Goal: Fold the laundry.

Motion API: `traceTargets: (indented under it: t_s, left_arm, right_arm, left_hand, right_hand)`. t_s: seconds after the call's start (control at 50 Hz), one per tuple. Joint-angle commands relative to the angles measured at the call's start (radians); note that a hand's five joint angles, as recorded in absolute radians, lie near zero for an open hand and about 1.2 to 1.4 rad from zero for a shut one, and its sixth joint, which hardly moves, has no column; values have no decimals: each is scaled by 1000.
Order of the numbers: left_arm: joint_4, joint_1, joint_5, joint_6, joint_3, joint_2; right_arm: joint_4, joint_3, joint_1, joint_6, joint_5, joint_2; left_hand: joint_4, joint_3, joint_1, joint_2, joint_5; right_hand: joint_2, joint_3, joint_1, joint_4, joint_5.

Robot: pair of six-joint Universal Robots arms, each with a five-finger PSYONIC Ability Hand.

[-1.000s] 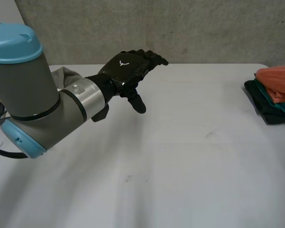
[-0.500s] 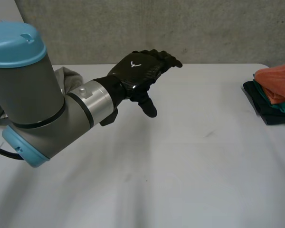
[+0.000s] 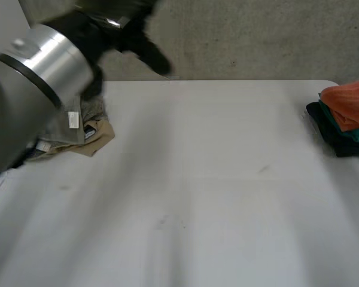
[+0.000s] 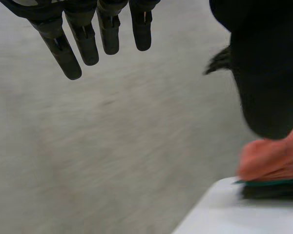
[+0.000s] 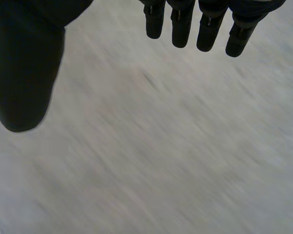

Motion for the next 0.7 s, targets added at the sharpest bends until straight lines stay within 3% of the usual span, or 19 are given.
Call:
traceTargets:
  t_s: [0.02, 0.04, 0.12, 0.28, 0.38, 0.42, 0.48, 0.5, 0.52, 0.56, 0.7]
  left_arm:
    - [0, 305, -89, 58, -40, -73]
    - [4, 364, -87, 98, -38, -130]
    - [28, 467, -83, 234, -5, -312]
    - [158, 538, -25, 500, 156, -702]
    - [181, 566, -18, 523, 249, -848]
    - [185, 567, -20, 523, 293, -892]
    - [189, 567, -21, 522, 316, -908]
    - [198, 561, -21, 517, 315, -905]
    - [204, 558, -23, 515, 309, -902]
    - [224, 546, -28, 512, 292, -881]
    - [391, 428, -29, 388, 86, -551]
  right_arm:
    - [3, 269, 204, -73, -144, -32]
    - [12, 290, 215, -99, -145, -29]
    - [71, 366, 238, -246, -142, -6]
    - [163, 435, 244, -452, -138, 36]
    - [178, 462, 237, -458, -139, 36]
    - [178, 471, 237, -458, -139, 36]
    - [178, 478, 237, -458, -139, 37]
    - [178, 478, 235, -458, -139, 36]
    - [178, 478, 237, -458, -139, 37]
    - [177, 478, 237, -458, -139, 36]
    - [175, 478, 235, -456, -138, 34]
  left_hand:
    - [22, 26, 25, 25, 21]
    - [22, 26, 25, 25, 21]
    - [16, 20, 19, 19, 16]
    - [-13, -10, -11, -10, -14]
    - [25, 28, 27, 28, 24]
    - [159, 163, 162, 162, 158]
    - [482, 485, 484, 485, 481]
    - [951, 954, 953, 954, 950]
    - [1150, 1154, 1152, 1153, 1149]
    - [1152, 1156, 1154, 1155, 1151]
    - [1152, 1156, 1154, 1155, 1151]
  right_hand:
    - [-43, -41, -57, -38, -47]
    - [-43, -41, -57, -38, -47]
    - [-43, -41, -57, -38, -47]
    - [-43, -41, -57, -38, -47]
    - [-43, -41, -57, -38, -47]
    - [-43, -41, -57, -38, -47]
    - [-43, -41, -57, -38, -47]
    - [-43, -41, -57, -38, -47]
    - [-43, -41, -57, -38, -47]
    - [-43, -41, -57, -38, -47]
    - [-43, -41, -57, -38, -47]
